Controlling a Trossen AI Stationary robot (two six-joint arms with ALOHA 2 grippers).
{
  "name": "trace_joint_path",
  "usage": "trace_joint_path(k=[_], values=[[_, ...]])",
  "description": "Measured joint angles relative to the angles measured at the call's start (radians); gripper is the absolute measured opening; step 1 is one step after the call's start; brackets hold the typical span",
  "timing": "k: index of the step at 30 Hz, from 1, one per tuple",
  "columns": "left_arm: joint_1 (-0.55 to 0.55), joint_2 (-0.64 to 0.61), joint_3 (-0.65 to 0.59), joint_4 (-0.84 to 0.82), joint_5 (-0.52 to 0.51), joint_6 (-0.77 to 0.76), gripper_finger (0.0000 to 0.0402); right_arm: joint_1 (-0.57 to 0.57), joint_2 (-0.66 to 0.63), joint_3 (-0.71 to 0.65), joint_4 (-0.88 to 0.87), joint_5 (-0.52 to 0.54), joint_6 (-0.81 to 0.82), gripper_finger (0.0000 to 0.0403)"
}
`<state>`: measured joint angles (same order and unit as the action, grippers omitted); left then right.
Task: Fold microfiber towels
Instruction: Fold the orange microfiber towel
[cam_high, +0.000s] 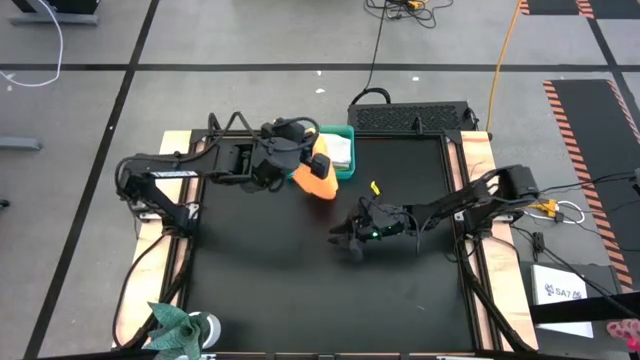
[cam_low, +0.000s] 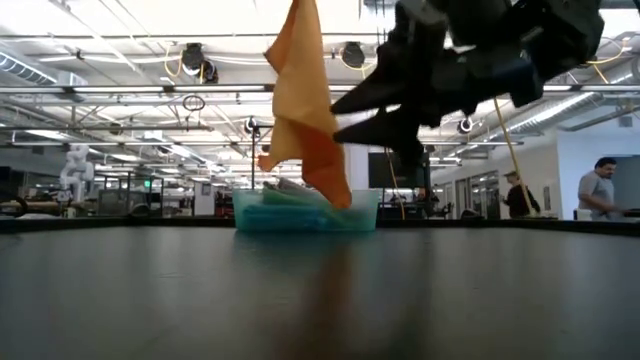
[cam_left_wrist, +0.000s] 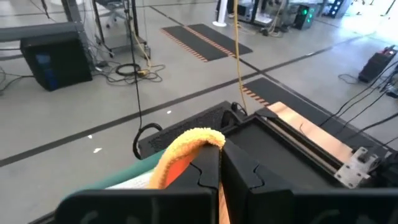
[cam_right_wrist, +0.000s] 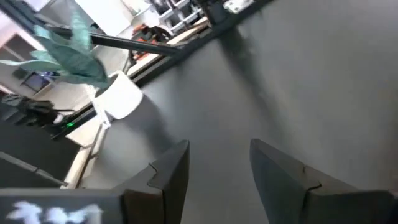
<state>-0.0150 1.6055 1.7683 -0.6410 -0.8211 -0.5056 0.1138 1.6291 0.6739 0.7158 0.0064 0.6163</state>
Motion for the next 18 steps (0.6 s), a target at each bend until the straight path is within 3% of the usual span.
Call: trace_joint_path(k=[9, 18], values=[[0.001, 0.053, 0.000, 0.055, 0.075, 0.004, 0.0005, -0.003, 0.106, 0.001, 0.247, 0.109, -0.038, 0.0160], [-0.027, 0.041, 0.000, 0.087, 0.087, 0.014, 0.0005, -0.015, 0.104, 0.001, 0.245, 0.177, -0.104, 0.0160]])
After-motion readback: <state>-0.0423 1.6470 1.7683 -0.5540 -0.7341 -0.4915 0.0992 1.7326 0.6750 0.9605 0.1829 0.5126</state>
